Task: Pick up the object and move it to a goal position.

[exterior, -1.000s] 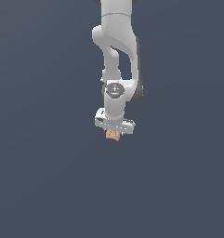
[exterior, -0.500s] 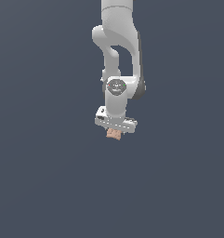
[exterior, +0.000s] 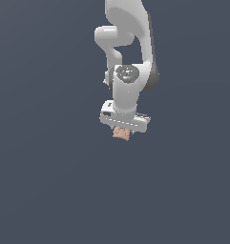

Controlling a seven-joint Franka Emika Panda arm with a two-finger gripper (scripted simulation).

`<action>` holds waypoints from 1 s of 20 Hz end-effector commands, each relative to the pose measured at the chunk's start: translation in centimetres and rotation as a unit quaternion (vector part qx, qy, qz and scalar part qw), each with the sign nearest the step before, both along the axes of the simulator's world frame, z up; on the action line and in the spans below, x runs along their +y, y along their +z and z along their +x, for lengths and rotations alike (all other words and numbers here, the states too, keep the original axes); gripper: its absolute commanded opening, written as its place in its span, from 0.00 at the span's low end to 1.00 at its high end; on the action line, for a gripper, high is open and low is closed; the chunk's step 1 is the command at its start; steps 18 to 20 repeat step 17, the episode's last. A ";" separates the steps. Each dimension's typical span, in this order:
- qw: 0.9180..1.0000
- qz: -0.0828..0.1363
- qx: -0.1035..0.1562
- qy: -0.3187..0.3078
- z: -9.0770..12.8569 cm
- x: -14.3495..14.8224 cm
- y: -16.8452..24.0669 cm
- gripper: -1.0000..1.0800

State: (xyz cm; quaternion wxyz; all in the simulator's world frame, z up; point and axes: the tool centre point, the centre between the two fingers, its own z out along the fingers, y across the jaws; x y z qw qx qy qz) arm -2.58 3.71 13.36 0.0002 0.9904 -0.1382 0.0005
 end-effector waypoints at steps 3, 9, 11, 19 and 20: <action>1.000 0.000 0.000 0.000 1.3 1.0 3.7 0.00; 1.000 0.000 0.000 0.000 2.5 1.9 6.8 0.00; 1.000 0.000 0.000 0.000 2.7 2.1 7.5 0.00; 1.000 0.000 0.000 0.000 3.1 2.3 8.2 0.00; 1.000 0.000 0.000 0.000 3.1 2.3 8.2 0.00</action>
